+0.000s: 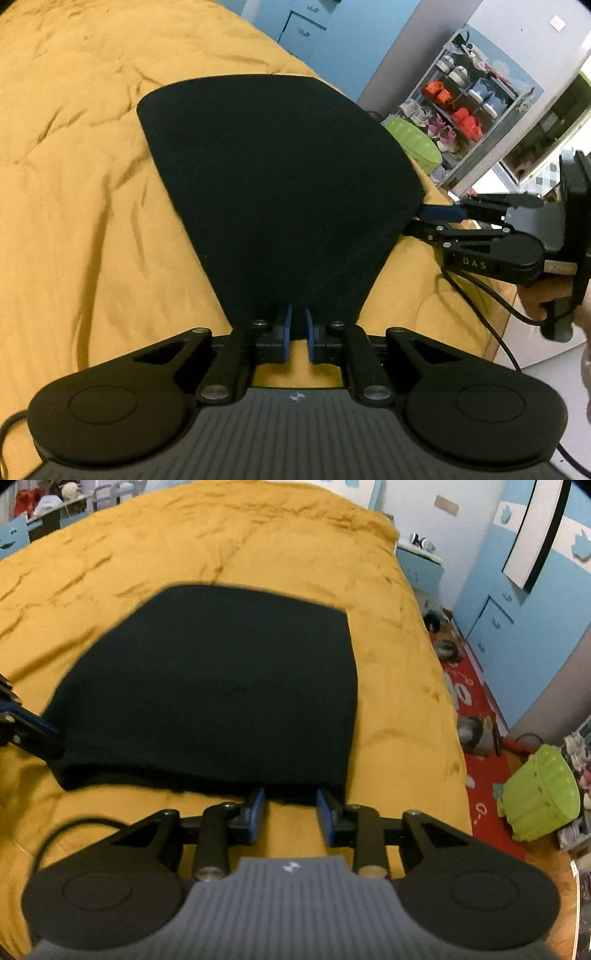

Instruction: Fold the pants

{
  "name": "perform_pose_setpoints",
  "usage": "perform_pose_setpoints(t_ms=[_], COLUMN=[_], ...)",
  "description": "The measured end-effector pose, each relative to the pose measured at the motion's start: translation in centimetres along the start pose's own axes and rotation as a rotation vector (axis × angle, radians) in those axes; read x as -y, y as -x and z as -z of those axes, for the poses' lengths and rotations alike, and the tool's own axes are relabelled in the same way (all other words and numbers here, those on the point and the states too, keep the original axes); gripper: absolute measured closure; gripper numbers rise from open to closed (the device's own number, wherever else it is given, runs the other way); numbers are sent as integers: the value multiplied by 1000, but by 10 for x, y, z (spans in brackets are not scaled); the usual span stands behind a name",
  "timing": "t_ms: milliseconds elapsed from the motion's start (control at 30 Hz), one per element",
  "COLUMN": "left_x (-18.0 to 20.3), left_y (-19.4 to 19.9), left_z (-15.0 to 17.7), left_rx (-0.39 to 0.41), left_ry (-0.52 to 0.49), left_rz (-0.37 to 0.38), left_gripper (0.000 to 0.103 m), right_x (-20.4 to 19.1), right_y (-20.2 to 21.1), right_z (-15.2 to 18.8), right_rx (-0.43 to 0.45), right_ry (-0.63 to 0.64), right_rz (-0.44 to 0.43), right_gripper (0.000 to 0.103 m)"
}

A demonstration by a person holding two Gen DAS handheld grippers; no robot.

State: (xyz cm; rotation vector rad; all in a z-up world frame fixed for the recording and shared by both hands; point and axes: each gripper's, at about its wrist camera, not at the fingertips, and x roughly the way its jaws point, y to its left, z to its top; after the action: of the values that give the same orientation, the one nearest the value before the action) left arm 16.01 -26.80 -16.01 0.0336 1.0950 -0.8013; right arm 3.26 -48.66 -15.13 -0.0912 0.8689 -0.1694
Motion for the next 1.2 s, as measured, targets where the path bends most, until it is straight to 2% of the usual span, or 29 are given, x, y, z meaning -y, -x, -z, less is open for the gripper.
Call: perform_pose_setpoints(t_ms=[167, 233, 333, 400, 533, 600, 867, 1067, 1200], left_x=[-7, -8, -10, -10, -16, -19, -43, -83, -117], left_y=[17, 26, 38, 43, 46, 45, 24, -6, -22], left_z=[-2, -3, -9, -13, -25, -33, -54, -60, -54], left_rx=[-36, -22, 7, 47, 99, 107, 111, 86, 96], left_ry=[12, 13, 18, 4, 10, 27, 122, 274, 438], left_rz=[15, -1, -20, -54, -102, -98, -74, -11, 125], left_gripper=[89, 89, 79, 60, 52, 49, 41, 38, 34], right_x=[18, 21, 28, 34, 49, 56, 100, 112, 125], right_y=[11, 20, 37, 47, 49, 42, -25, -58, -78], right_z=[1, -4, -13, -17, -29, -34, -37, -39, -38], right_rx=[26, 25, 57, 76, 99, 95, 14, -21, -39], right_ry=[-114, -116, -142, -183, -287, -323, -621, -702, -764], right_rz=[-40, -46, -69, -97, -171, -199, -353, -446, -523], right_gripper=[75, 69, 62, 53, 41, 35, 33, 33, 33])
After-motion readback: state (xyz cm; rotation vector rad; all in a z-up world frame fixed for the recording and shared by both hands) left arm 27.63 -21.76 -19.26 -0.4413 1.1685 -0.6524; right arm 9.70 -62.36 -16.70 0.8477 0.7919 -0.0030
